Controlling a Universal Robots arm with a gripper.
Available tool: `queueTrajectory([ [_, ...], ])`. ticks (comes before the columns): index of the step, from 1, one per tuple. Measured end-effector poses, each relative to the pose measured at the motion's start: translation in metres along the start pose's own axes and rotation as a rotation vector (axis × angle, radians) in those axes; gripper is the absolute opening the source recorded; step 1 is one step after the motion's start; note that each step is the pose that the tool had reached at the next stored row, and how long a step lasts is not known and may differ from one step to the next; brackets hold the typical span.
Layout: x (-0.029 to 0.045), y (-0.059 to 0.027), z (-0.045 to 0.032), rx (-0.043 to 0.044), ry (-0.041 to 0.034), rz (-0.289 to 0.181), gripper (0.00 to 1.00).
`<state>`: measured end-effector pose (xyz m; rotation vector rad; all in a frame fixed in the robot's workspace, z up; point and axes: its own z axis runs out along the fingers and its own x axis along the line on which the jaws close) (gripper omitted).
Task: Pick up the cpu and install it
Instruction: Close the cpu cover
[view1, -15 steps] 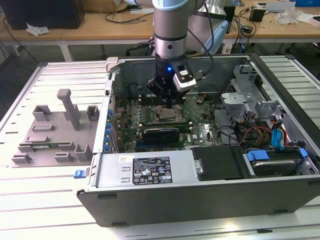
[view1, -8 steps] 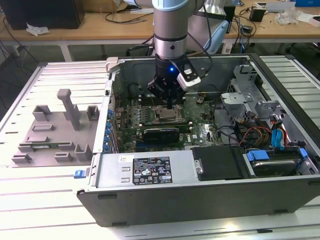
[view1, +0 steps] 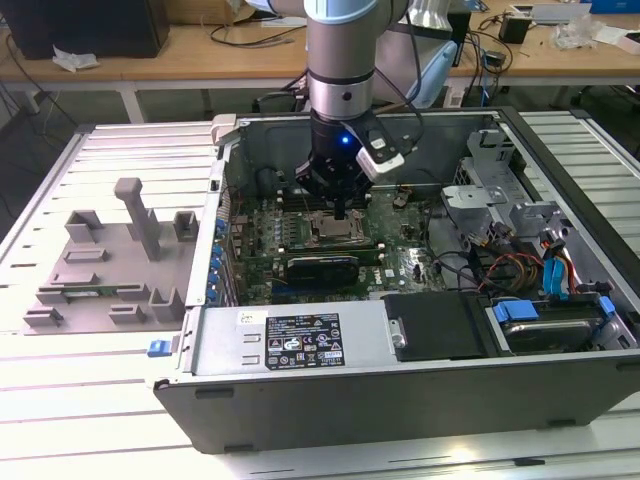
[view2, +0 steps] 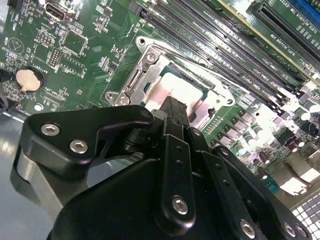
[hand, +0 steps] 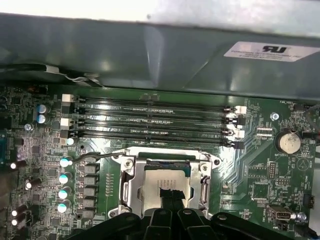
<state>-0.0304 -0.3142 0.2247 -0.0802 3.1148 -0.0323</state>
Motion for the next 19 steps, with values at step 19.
queueTrajectory([
  [19, 0.0169, 0.0009, 0.0049, 0.0004, -0.0026, 0.002, 0.11],
])
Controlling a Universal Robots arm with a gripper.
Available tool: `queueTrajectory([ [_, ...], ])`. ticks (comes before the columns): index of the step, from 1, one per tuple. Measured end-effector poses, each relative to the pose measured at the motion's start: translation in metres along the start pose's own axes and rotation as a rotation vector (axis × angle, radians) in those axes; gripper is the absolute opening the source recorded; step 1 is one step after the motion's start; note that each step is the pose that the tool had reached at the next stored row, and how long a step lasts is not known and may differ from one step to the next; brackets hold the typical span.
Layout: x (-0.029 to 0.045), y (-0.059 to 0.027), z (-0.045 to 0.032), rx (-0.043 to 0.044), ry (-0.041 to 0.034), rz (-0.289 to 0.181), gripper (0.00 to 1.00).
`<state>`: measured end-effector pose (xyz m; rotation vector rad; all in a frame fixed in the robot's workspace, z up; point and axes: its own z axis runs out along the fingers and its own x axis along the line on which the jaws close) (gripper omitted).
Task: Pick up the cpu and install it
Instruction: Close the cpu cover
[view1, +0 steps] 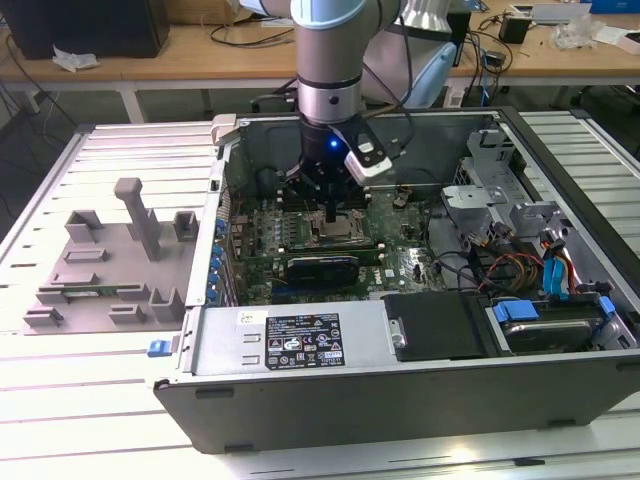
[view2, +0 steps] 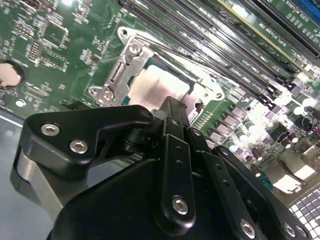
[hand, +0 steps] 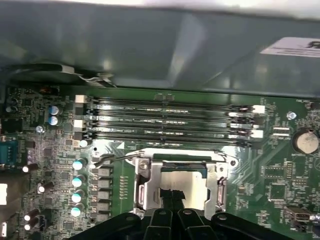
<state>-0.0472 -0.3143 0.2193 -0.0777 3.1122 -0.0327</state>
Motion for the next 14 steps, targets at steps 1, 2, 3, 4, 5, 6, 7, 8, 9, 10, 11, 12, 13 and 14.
queueTrajectory([
  [1, 0.0041, 0.0002, 0.0012, 0.0000, -0.0005, 0.000, 0.11],
  [2, 0.0057, 0.0003, 0.0018, 0.0000, -0.0007, 0.000, 0.11],
  [3, 0.0069, 0.0005, 0.0025, -0.0001, -0.0008, 0.000, 0.11],
  [4, 0.0082, 0.0005, 0.0032, 0.0000, -0.0008, 0.000, 0.11],
  [5, 0.0094, 0.0006, 0.0039, 0.0000, -0.0008, 0.000, 0.11],
  [6, 0.0107, 0.0006, 0.0047, 0.0000, -0.0008, 0.000, 0.11],
  [7, 0.0118, 0.0007, 0.0054, 0.0000, -0.0008, 0.000, 0.11],
  [8, 0.0131, 0.0008, 0.0065, 0.0001, -0.0008, 0.000, 0.11],
  [9, 0.0140, 0.0009, 0.0073, 0.0000, -0.0008, 0.000, 0.11],
  [10, 0.0151, 0.0009, 0.0082, 0.0000, -0.0009, 0.000, 0.11],
  [11, 0.0158, 0.0010, 0.0089, 0.0000, -0.0008, 0.000, 0.11],
  [12, 0.0168, 0.0011, 0.0102, 0.0000, -0.0008, 0.000, 0.11],
  [13, 0.0180, 0.0011, 0.0116, 0.0000, -0.0008, 0.000, 0.11],
  [14, 0.0195, 0.0012, 0.0129, 0.0001, -0.0008, 0.000, 0.11],
])
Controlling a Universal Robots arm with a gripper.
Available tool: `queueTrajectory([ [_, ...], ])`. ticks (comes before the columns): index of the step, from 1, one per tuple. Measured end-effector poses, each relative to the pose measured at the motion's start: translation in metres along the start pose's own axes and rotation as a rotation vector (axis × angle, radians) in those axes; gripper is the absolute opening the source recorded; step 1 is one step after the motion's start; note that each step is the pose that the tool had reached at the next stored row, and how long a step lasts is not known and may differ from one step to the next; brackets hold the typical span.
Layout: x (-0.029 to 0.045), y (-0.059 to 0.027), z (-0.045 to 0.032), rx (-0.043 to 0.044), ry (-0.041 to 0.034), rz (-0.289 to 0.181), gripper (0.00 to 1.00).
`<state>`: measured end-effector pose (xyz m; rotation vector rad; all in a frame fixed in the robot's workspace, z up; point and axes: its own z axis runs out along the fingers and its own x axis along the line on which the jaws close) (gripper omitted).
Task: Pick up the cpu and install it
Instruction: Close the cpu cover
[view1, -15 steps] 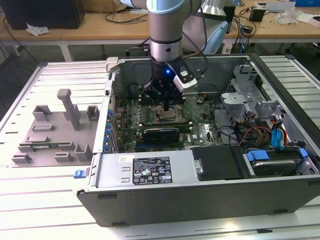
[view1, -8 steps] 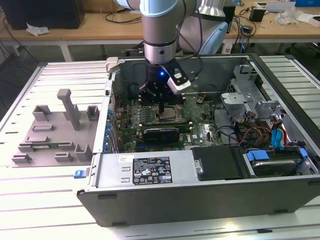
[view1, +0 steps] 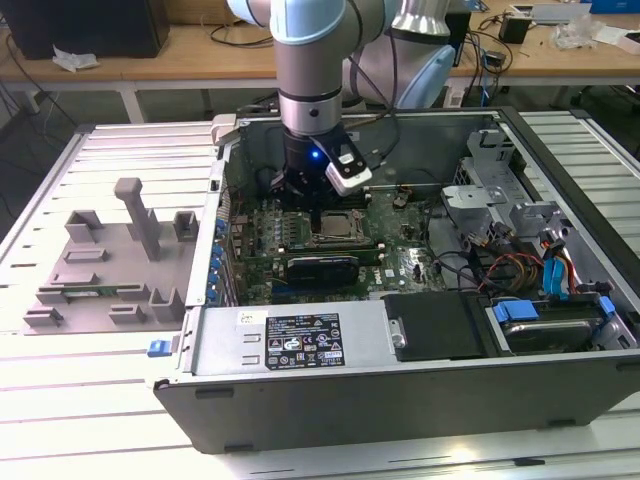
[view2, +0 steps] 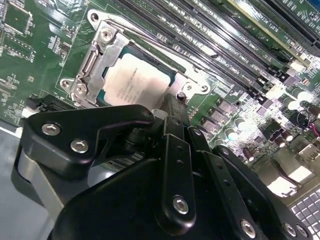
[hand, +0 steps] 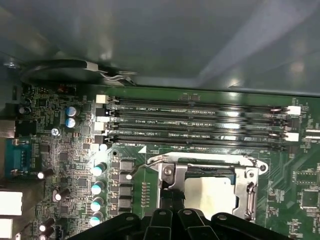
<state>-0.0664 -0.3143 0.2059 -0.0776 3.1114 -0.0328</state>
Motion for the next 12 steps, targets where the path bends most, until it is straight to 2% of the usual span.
queueTrajectory([
  [3, 0.0006, 0.0001, 0.0014, 0.0000, 0.0000, 0.000, 0.11],
  [12, -0.0062, -0.0003, 0.0016, 0.0000, 0.0002, 0.000, 0.11],
])
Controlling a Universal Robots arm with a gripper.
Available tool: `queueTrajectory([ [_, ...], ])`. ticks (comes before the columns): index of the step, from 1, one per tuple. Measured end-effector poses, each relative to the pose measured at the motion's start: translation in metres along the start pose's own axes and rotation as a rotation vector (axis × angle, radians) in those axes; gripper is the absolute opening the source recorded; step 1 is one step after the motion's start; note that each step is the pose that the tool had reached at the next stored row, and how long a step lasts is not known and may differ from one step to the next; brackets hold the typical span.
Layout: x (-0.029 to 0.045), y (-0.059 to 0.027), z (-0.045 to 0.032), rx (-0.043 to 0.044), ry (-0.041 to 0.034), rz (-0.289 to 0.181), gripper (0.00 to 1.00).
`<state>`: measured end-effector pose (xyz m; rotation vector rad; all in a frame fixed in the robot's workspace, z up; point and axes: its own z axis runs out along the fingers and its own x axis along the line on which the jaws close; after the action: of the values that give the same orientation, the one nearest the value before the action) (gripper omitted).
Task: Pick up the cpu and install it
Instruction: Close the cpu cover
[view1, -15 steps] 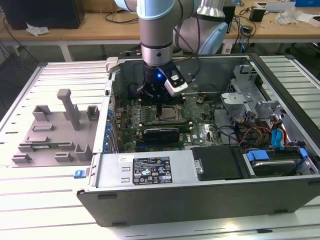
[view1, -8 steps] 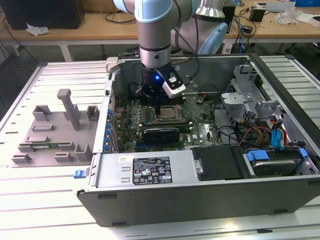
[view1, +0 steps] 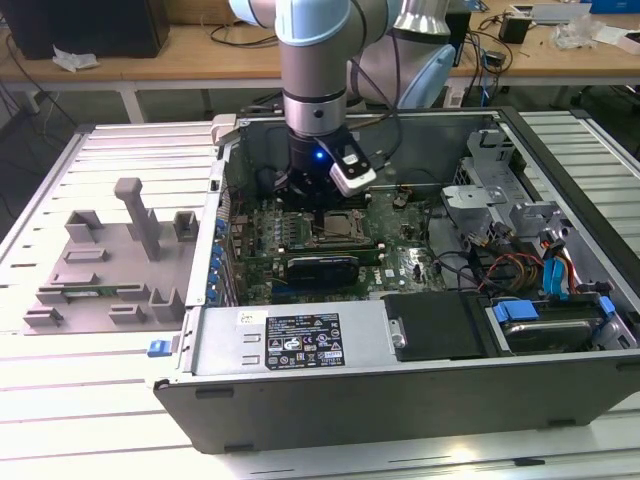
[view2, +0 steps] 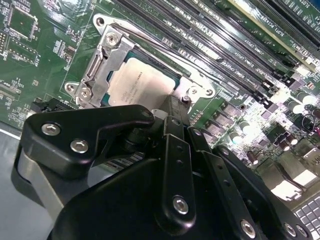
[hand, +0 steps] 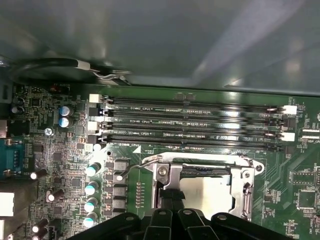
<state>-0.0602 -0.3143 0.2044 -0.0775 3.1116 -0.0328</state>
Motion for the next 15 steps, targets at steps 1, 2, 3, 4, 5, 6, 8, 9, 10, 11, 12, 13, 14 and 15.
queueTrajectory([
  [1, -0.0004, 0.0000, 0.0000, 0.0000, 0.0001, 0.000, 0.11],
  [2, -0.0009, 0.0000, 0.0001, -0.0002, -0.0005, 0.000, 0.11],
  [3, -0.0014, 0.0000, 0.0002, -0.0002, -0.0007, 0.000, 0.11],
  [4, -0.0019, -0.0001, 0.0001, -0.0001, -0.0003, 0.000, 0.11],
  [5, -0.0020, -0.0001, 0.0001, -0.0001, -0.0004, 0.000, 0.11],
  [6, -0.0020, -0.0001, 0.0001, -0.0001, -0.0003, 0.000, 0.11],
  [8, -0.0021, -0.0001, 0.0001, -0.0001, -0.0003, 0.000, 0.11],
  [9, -0.0022, 0.0000, -0.0004, -0.0001, -0.0004, 0.000, 0.11],
  [10, -0.0022, -0.0001, -0.0015, -0.0002, -0.0004, 0.000, 0.11],
  [11, -0.0022, -0.0002, -0.0043, -0.0001, -0.0003, 0.000, 0.11],
  [12, -0.0023, -0.0002, -0.0073, 0.0001, -0.0002, 0.000, 0.11],
  [13, -0.0024, -0.0003, -0.0107, 0.0001, -0.0003, 0.000, 0.11],
  [14, -0.0025, -0.0004, -0.0127, 0.0001, -0.0002, 0.000, 0.11],
  [15, -0.0025, -0.0004, -0.0147, 0.0001, -0.0002, 0.000, 0.11],
])
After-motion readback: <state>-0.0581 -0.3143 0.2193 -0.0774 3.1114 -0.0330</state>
